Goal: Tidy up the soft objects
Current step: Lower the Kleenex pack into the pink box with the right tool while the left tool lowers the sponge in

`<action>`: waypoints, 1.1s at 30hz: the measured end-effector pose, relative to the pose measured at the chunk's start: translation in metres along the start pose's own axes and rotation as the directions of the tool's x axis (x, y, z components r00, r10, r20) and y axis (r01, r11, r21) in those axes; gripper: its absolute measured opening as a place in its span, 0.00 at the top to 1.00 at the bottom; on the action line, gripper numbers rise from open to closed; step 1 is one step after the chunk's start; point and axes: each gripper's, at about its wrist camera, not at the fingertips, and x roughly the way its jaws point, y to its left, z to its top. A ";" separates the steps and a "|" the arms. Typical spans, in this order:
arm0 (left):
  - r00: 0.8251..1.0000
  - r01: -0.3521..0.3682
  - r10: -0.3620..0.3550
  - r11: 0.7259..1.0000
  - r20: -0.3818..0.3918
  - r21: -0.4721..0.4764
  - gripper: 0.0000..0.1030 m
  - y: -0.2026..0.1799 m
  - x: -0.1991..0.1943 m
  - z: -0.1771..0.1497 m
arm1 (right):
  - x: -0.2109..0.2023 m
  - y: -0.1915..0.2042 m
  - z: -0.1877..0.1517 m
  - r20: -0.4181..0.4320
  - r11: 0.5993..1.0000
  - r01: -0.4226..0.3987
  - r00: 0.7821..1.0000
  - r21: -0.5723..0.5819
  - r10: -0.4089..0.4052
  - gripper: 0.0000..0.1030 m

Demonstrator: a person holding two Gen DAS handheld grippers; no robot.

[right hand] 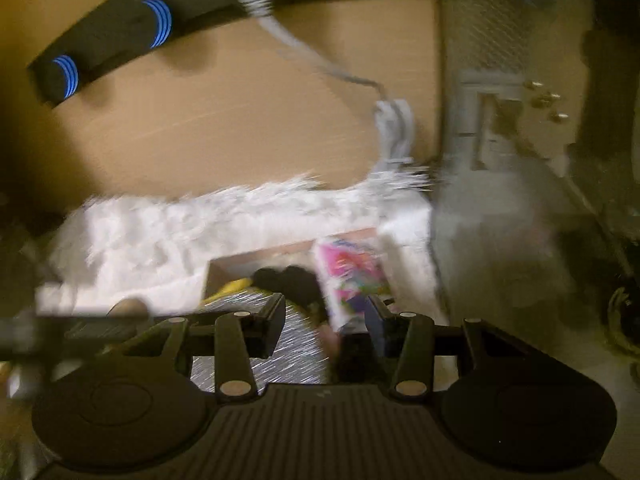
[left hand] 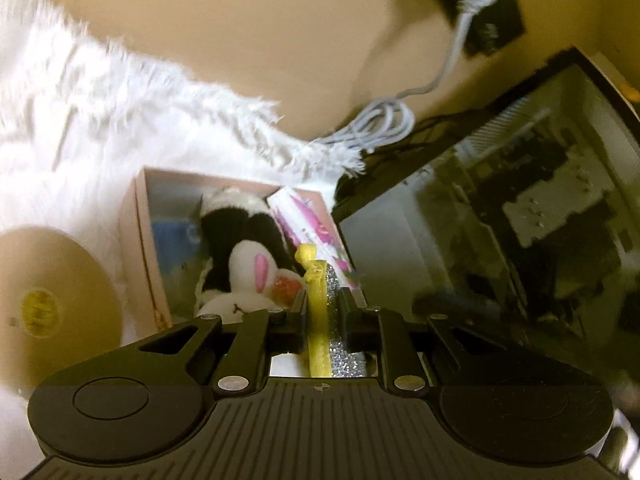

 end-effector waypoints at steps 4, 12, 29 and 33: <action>0.999 -0.028 0.028 1.000 0.029 0.000 0.82 0.002 0.015 0.008 | 0.014 0.019 -0.024 -0.033 0.995 -0.031 0.999 -0.093 0.028 0.58; 0.985 -0.136 0.130 0.990 0.110 0.044 0.81 -0.006 -0.028 0.011 | 0.054 0.031 -0.031 -0.013 0.997 -0.063 0.998 -0.052 0.063 0.58; 0.992 -0.121 0.117 0.987 0.040 0.108 0.82 -0.012 -0.020 -0.020 | 0.050 0.010 0.005 0.075 0.998 0.028 0.997 -0.051 -0.024 0.58; 0.997 -0.080 0.079 0.993 0.012 0.085 0.83 -0.012 -0.010 -0.022 | 0.082 -0.011 0.017 -0.011 0.998 0.053 0.999 0.038 -0.053 0.58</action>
